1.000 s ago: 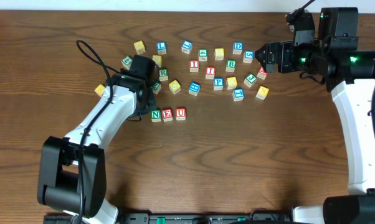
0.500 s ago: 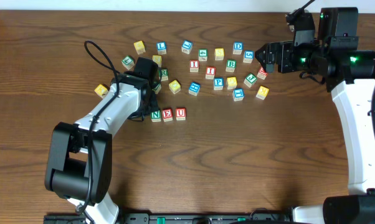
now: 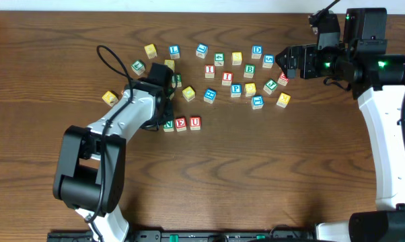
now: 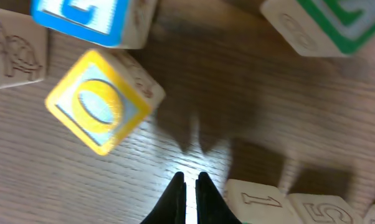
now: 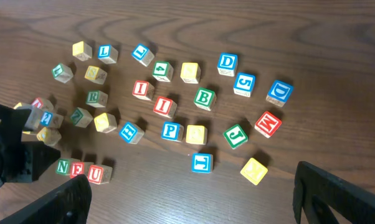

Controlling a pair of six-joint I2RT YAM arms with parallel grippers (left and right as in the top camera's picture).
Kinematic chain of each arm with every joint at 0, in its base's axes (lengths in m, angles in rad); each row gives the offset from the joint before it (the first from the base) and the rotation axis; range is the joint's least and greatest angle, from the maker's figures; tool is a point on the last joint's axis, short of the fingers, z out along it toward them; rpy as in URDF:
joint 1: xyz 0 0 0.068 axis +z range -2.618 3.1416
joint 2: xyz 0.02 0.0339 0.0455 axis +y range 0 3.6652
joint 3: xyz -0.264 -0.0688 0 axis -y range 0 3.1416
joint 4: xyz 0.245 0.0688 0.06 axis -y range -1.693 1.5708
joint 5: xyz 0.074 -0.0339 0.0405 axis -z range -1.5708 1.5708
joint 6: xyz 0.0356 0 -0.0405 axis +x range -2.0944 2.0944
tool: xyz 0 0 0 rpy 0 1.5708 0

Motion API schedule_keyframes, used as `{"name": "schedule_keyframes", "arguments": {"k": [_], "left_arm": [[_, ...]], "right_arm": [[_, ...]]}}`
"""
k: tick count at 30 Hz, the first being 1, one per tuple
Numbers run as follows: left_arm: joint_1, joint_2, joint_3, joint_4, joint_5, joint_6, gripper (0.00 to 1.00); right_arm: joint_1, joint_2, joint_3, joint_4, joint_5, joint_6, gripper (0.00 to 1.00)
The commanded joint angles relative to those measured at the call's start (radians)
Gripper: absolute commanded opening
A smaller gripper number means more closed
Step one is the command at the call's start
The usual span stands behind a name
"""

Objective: Spell out NEURIPS

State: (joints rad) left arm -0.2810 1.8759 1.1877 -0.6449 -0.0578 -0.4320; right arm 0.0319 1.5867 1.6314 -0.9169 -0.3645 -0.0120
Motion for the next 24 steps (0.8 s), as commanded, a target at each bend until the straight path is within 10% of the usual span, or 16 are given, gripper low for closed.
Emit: {"name": "schedule_keyframes", "arguments": {"k": [1, 24], "left_arm": [[-0.018, 0.013, -0.010, 0.006, 0.002, 0.020, 0.08], [-0.025, 0.013, -0.010, 0.031, 0.032, 0.019, 0.08]], "right_arm": [[-0.004, 0.003, -0.003, -0.001, -0.008, -0.012, 0.99], [-0.004, 0.003, -0.003, -0.001, -0.008, -0.011, 0.99]]}}
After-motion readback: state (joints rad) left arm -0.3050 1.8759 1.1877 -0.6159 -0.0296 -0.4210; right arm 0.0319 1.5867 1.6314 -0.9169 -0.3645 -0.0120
